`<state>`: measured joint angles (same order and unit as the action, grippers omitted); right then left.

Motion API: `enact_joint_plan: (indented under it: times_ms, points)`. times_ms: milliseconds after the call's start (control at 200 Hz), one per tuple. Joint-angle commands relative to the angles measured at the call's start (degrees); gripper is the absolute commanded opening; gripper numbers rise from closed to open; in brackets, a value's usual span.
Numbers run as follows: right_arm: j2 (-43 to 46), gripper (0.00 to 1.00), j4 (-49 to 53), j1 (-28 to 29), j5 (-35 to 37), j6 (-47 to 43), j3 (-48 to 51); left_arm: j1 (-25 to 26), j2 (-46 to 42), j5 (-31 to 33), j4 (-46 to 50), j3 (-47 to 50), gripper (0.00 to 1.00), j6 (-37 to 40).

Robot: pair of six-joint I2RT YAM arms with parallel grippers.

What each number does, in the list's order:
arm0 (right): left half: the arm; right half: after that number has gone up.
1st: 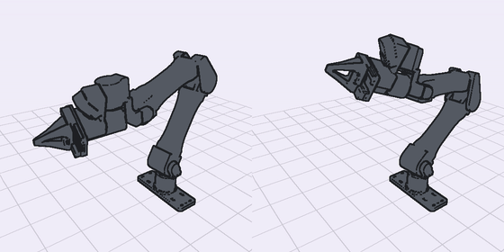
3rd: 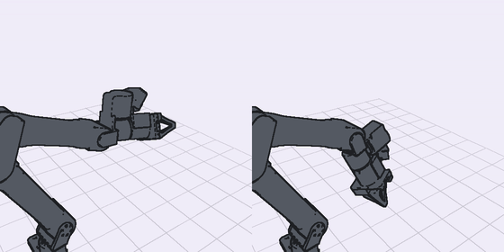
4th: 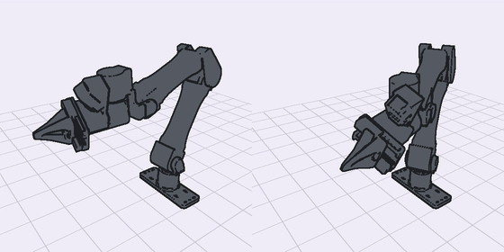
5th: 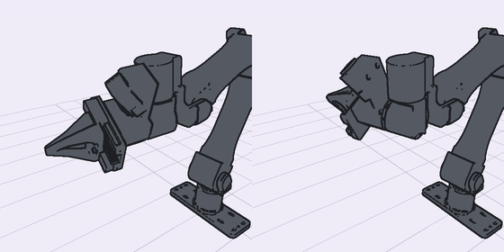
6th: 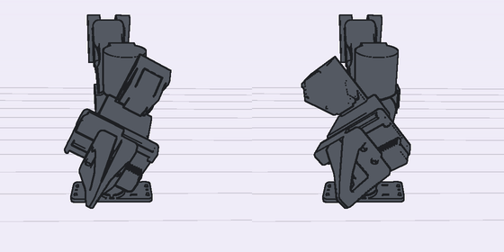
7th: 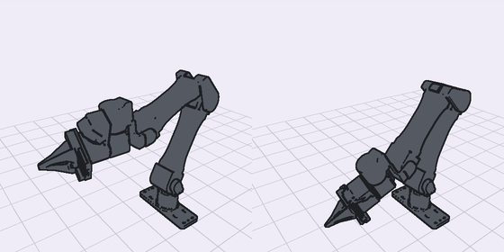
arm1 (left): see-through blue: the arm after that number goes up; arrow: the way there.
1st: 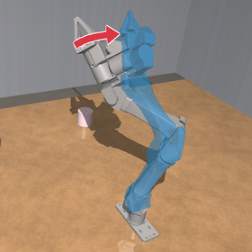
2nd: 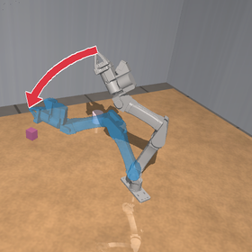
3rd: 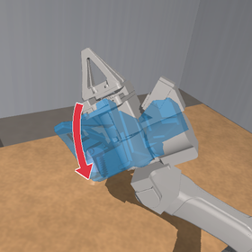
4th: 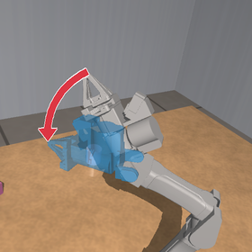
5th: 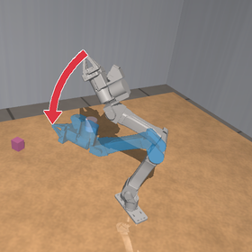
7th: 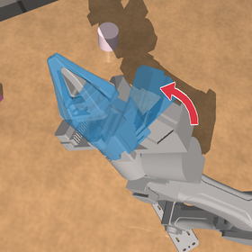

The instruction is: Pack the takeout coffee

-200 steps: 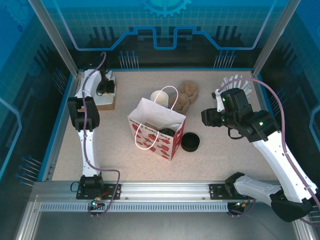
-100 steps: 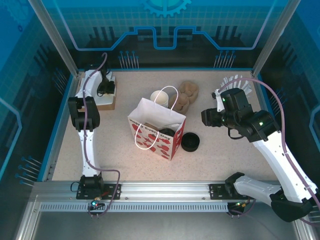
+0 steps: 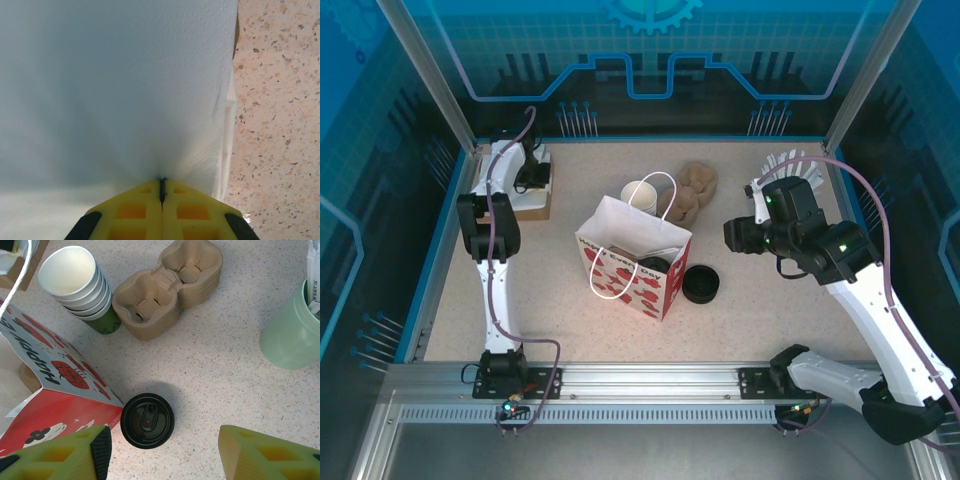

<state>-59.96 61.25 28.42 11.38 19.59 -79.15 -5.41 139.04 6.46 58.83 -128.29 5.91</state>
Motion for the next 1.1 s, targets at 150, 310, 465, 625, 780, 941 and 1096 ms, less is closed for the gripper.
enact_joint_plan:
  times_ms: [150,310,465,625,780,941,1096]
  points:
    - [0.92,0.6,-0.3,-0.75,-1.17,1.23,-0.03,-0.97,-6.58,-0.99,2.57,-0.93,0.0,1.74]
    - [1.15,0.6,-2.13,-0.74,-2.93,0.9,0.49,-2.34,-13.42,-2.96,1.87,1.26,0.0,2.21]
    - [0.92,0.6,-6.73,-0.74,-7.95,-1.53,1.28,-3.29,-21.05,-5.69,0.15,5.07,0.0,2.21]
    - [-0.76,0.6,-12.65,-0.46,-15.5,-5.42,-0.3,-3.28,-30.6,-10.41,-2.06,9.42,0.0,2.4]
    - [-4.67,0.61,-18.61,2.01,-20.79,-10.14,-4.52,-3.29,-42.75,-15.16,-8.46,16.49,0.0,0.88]
    - [-12.51,0.72,-19.56,9.05,-21.05,-17.05,-14.64,-3.1,-52.88,-20.6,-12.19,19.8,0.0,-0.59]
    - [-20.71,0.85,-22.69,14.44,-23.17,-20.56,-24.15,-2.94,-61.35,-26.65,-14.6,21.59,0.0,-1.81]
